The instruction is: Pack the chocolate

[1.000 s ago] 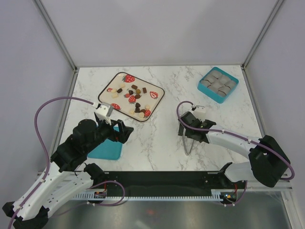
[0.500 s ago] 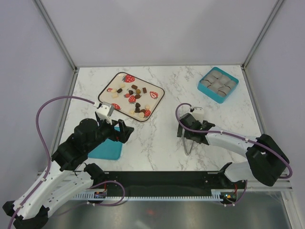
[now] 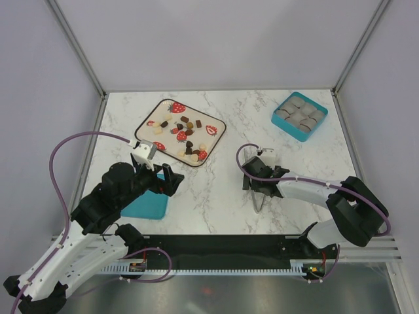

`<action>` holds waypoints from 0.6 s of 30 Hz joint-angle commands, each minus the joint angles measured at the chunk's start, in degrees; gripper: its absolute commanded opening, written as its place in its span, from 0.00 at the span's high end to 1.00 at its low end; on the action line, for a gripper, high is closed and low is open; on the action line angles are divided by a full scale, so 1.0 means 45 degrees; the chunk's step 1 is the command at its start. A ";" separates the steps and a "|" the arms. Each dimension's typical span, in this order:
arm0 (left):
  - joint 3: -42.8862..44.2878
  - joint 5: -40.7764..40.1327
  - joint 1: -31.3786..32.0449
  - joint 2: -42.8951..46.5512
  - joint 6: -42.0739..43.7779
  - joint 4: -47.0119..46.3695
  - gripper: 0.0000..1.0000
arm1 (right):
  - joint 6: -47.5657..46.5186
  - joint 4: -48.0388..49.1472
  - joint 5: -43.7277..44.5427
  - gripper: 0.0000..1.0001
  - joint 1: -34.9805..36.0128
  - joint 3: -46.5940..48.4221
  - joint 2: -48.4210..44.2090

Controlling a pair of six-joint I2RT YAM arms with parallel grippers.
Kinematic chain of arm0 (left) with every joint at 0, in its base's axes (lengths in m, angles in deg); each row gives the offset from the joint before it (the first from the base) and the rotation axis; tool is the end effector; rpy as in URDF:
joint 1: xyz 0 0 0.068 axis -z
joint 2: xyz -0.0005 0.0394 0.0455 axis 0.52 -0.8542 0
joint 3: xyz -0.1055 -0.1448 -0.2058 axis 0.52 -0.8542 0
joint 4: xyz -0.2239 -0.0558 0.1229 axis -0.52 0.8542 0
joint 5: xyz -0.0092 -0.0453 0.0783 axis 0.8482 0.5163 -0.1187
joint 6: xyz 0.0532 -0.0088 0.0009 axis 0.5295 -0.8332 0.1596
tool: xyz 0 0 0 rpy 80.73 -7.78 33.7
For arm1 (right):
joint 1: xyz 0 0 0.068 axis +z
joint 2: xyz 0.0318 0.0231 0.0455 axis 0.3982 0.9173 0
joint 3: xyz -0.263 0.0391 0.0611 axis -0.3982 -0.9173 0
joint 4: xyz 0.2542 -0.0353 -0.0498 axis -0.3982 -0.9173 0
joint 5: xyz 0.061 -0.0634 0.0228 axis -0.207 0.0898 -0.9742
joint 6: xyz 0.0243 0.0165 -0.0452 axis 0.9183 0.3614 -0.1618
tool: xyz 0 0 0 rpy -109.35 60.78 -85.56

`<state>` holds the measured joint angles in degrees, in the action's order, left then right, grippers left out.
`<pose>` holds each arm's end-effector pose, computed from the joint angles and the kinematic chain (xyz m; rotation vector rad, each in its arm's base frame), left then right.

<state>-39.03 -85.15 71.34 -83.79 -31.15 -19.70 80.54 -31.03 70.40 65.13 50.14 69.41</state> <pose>0.0961 -0.0772 0.3368 0.3501 1.9306 -0.5831 0.1982 0.1553 0.1522 0.1787 2.4950 -0.0273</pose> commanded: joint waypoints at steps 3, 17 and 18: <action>0.0043 -0.0135 0.0035 0.0032 0.0354 -0.0235 0.00 | -0.0283 0.0492 -0.0098 0.13 -0.0061 -0.0343 0.0036; 0.0121 -0.0895 0.0054 0.0462 0.0432 -0.0138 0.00 | -0.1825 -0.0404 -0.1153 0.33 -0.0061 0.0437 -0.1153; 0.0121 -0.0954 0.0054 0.0501 0.0432 -0.0119 0.00 | -0.2039 -0.0560 -0.1173 0.35 -0.0042 0.0554 -0.1310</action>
<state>-39.03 -86.75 71.34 -82.52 -31.13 -19.65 74.58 -30.79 66.62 64.98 49.50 67.08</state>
